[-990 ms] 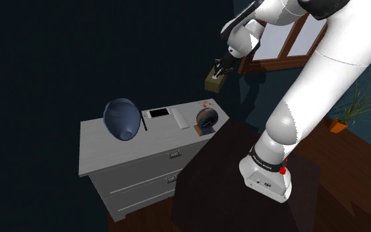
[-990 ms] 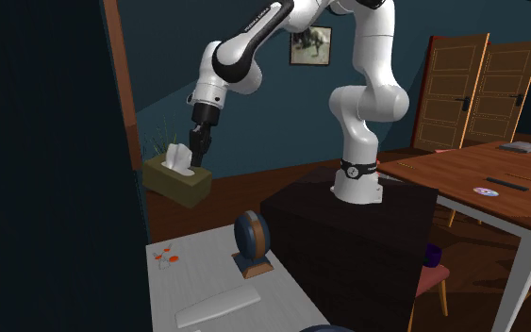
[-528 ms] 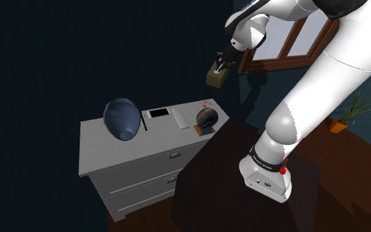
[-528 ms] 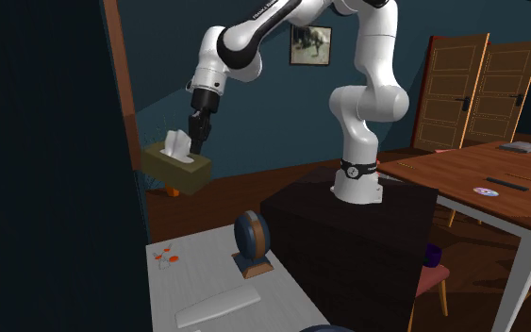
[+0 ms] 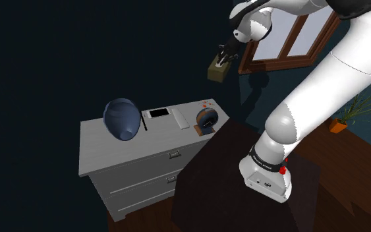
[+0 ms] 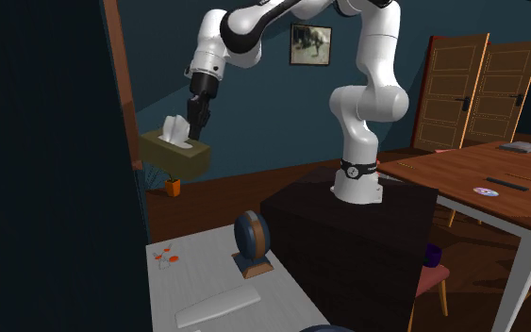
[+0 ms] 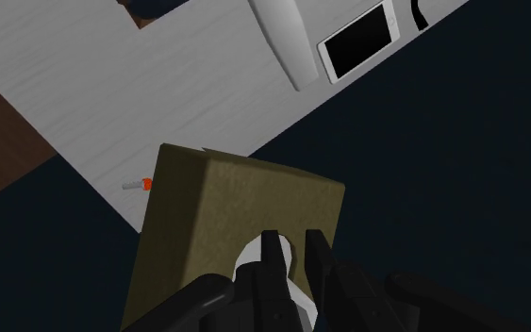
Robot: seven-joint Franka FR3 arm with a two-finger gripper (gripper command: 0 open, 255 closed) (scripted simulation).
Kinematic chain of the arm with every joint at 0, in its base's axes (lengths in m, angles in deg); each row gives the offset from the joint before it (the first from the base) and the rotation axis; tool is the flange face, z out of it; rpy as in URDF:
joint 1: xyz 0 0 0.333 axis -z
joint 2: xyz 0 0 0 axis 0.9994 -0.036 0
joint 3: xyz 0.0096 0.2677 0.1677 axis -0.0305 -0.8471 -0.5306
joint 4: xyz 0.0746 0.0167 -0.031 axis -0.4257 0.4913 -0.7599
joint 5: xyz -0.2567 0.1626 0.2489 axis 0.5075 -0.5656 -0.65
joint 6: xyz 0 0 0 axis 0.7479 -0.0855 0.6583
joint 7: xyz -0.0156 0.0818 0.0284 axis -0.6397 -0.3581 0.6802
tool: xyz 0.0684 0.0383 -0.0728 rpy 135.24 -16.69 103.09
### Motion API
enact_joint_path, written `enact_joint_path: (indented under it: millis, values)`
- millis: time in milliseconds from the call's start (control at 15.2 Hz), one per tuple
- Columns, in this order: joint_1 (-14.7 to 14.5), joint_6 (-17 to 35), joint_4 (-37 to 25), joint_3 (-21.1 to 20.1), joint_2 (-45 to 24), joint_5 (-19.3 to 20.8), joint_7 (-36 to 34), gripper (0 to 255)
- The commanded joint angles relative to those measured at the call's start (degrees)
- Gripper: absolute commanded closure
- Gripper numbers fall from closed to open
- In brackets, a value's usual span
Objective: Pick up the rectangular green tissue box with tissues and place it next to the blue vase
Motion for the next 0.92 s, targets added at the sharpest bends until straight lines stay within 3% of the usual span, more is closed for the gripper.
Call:
enact_joint_path:
  millis: [0,132,858]
  values:
    - [0.28,-1.45,-0.78,-0.39,1.00,1.43,-1.51,255]
    - [0.42,-2.14,-1.17,-0.53,1.43,1.99,-2.08,255]
    - [-2.35,4.46,9.20,-14.23,9.54,8.18,-22.23,255]
